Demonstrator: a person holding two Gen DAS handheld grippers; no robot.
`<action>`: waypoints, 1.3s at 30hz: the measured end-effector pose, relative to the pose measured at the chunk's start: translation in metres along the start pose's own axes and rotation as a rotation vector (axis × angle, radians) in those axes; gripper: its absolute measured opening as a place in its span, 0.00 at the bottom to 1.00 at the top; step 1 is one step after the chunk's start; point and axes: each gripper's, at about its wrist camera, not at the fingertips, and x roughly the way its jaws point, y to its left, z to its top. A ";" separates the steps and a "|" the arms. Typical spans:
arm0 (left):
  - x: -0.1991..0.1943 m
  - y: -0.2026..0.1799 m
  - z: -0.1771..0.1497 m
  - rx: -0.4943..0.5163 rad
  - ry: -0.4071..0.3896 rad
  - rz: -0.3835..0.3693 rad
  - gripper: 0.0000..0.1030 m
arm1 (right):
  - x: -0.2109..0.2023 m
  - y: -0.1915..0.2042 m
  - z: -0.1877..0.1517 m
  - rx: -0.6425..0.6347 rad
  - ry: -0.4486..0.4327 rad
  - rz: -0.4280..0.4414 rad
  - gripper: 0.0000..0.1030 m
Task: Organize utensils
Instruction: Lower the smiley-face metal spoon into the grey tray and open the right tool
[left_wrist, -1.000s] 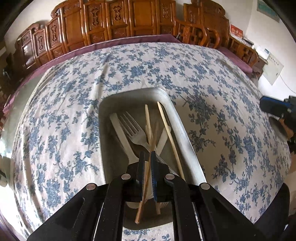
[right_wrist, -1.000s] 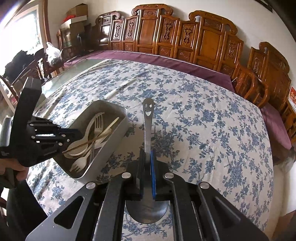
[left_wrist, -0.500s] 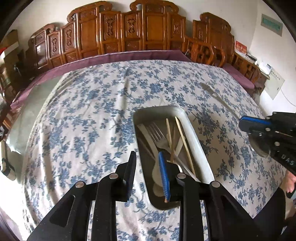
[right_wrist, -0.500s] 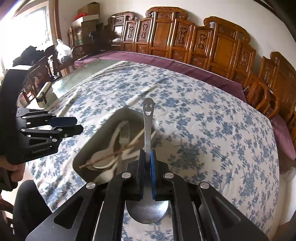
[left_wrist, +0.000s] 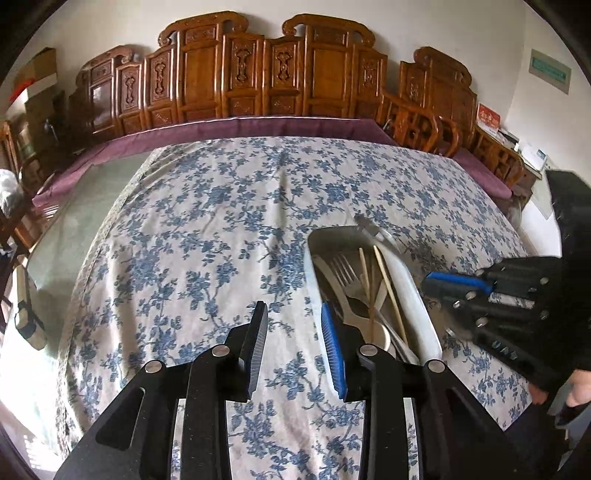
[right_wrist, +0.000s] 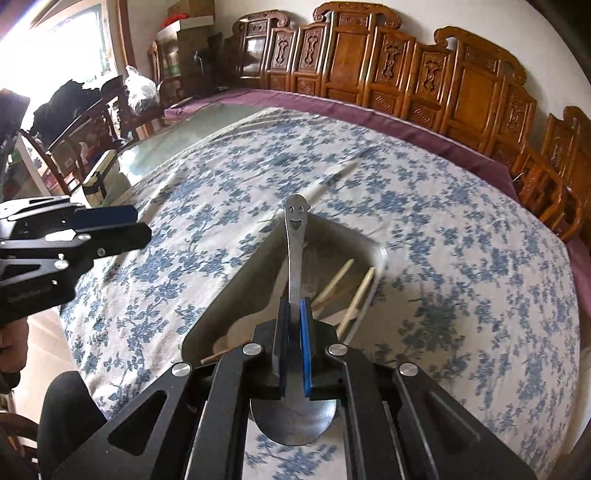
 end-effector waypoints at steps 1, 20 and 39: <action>0.000 0.003 -0.001 -0.005 -0.001 0.000 0.27 | 0.003 0.002 0.000 0.001 0.004 0.004 0.07; 0.006 0.019 -0.010 -0.033 0.011 -0.001 0.28 | 0.071 0.000 0.000 0.115 0.088 -0.007 0.07; 0.019 0.018 -0.015 -0.035 0.032 0.007 0.28 | 0.071 0.001 0.005 0.112 0.061 0.043 0.08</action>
